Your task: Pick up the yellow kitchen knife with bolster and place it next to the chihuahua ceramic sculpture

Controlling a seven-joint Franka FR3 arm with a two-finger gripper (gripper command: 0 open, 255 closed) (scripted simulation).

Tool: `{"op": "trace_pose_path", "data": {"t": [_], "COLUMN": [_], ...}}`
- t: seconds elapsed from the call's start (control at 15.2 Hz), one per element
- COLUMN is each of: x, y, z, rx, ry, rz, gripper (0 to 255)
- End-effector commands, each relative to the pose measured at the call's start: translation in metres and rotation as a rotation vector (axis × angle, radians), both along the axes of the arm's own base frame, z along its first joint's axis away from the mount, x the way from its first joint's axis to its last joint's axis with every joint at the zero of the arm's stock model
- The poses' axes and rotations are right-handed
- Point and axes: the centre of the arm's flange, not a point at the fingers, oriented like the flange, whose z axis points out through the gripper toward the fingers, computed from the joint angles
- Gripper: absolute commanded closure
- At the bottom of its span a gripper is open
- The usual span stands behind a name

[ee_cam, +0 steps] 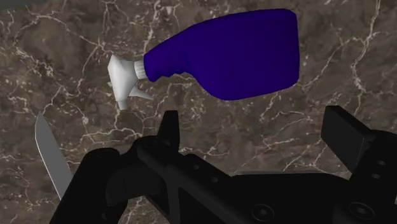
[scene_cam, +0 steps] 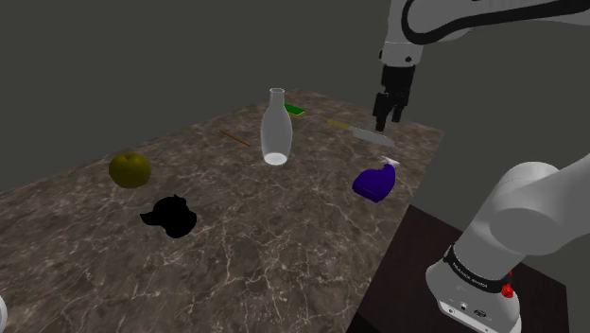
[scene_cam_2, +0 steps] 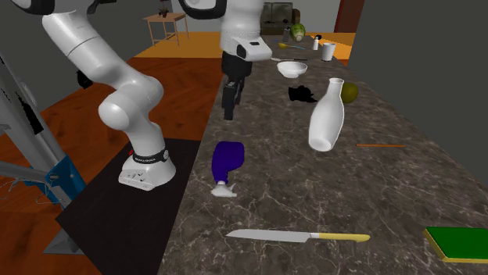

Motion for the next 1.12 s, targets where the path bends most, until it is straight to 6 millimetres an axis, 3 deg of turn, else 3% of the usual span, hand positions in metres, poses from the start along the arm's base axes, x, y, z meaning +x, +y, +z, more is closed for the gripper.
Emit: {"op": "trace_pose_path", "data": {"t": [0.0, 1.06], "x": [0.017, 0.127], "y": [-0.021, -0.178], "z": [-0.014, -0.101], "rx": [0.001, 0.021], "ry": [-0.002, -0.015], "rz": [0.014, 0.108], "gripper": [0, 0]}}
